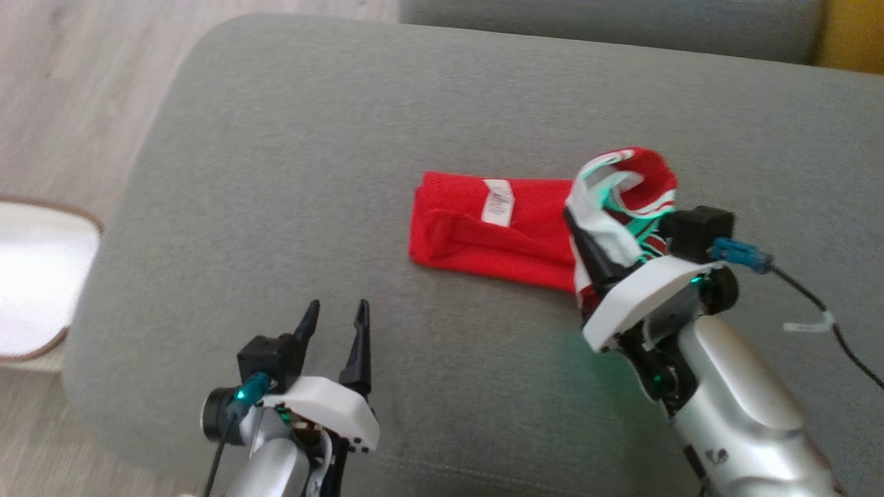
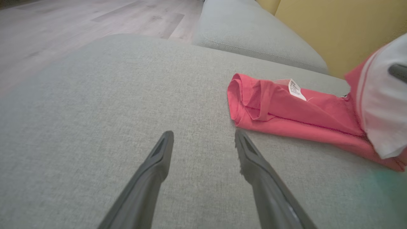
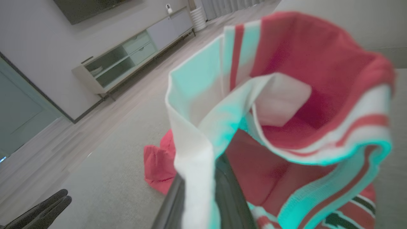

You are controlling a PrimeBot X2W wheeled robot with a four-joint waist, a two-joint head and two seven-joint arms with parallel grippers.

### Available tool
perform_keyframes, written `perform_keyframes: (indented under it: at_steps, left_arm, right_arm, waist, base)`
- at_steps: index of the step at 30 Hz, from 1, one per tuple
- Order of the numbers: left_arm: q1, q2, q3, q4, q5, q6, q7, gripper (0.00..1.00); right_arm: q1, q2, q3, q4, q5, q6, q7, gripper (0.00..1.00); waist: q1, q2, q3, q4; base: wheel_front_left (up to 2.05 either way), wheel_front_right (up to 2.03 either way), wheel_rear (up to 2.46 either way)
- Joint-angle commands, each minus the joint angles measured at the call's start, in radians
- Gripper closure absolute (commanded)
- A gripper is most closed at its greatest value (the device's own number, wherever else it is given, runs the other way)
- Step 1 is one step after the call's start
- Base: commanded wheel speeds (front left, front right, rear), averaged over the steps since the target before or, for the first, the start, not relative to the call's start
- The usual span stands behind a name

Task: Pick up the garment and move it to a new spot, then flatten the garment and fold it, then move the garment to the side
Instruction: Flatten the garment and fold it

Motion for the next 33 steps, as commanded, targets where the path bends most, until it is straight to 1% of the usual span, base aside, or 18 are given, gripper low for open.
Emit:
perform_keyframes:
  at_steps: [1,8,12,13,14,15,18,23,29,33]
  left_arm:
    - [-0.015,0.008,0.02,-0.027,-0.006,-0.002,-0.012,0.0]
    - [-0.009,0.008,-0.026,-0.031,-0.027,0.006,-0.012,0.0]
    - [-0.007,0.008,-0.04,-0.032,-0.034,0.012,-0.012,0.0]
    - [-0.006,0.008,-0.041,-0.033,-0.034,0.013,-0.012,0.0]
    - [-0.005,0.008,-0.042,-0.034,-0.034,0.015,-0.012,0.0]
    - [-0.005,0.008,-0.043,-0.036,-0.035,0.017,-0.012,0.0]
    - [-0.007,0.008,-0.04,-0.044,-0.031,0.023,-0.012,0.0]
    - [-0.016,0.008,-0.026,-0.055,-0.019,0.027,-0.012,0.0]
    - [-0.028,0.008,0.008,-0.063,0.011,0.029,-0.012,0.0]
    - [-0.034,0.008,0.03,-0.072,0.037,0.031,-0.012,0.0]
  right_arm:
    - [-0.043,0.017,0.023,-0.023,-0.007,0.007,0.0,1.0]
    - [-0.127,0.058,0.033,0.084,-0.033,0.007,-0.018,1.0]
    - [-0.171,0.072,0.026,0.169,-0.054,0.007,-0.035,1.0]
    - [-0.18,0.074,0.023,0.193,-0.064,0.007,-0.038,0.64]
    - [-0.189,0.077,0.016,0.212,-0.074,0.007,-0.052,0.05]
    - [-0.197,0.079,0.01,0.227,-0.083,0.007,-0.068,0.0]
    - [-0.209,0.085,-0.018,0.264,-0.104,0.007,-0.132,0.0]
    - [-0.207,0.087,-0.092,0.3,-0.144,0.007,-0.247,0.0]
    - [-0.169,0.078,-0.228,0.307,-0.217,0.007,-0.288,0.0]
    - [-0.126,0.071,-0.326,0.263,-0.292,0.007,-0.292,0.0]
  waist:
    - [0.0,0.0,0.007,0.05]
    - [0.0,0.0,0.023,0.158]
    - [0.0,0.0,0.026,0.195]
    - [0.0,0.0,0.026,0.198]
    - [0.0,0.0,0.027,0.2]
    - [0.0,0.0,0.027,0.2]
    - [0.0,0.0,0.026,0.184]
    - [0.0,0.0,0.022,0.124]
    - [0.0,0.0,0.015,0.03]
    - [0.0,0.0,0.015,-0.025]
  base:
    - [0.0,0.0,0.0]
    - [0.0,0.0,0.0]
    - [0.0,0.0,0.0]
    - [0.0,0.0,0.0]
    - [0.0,0.0,0.0]
    - [0.0,0.0,0.0]
    - [0.0,0.0,0.0]
    - [0.0,0.0,0.0]
    - [0.0,0.0,0.0]
    - [0.0,0.0,0.0]
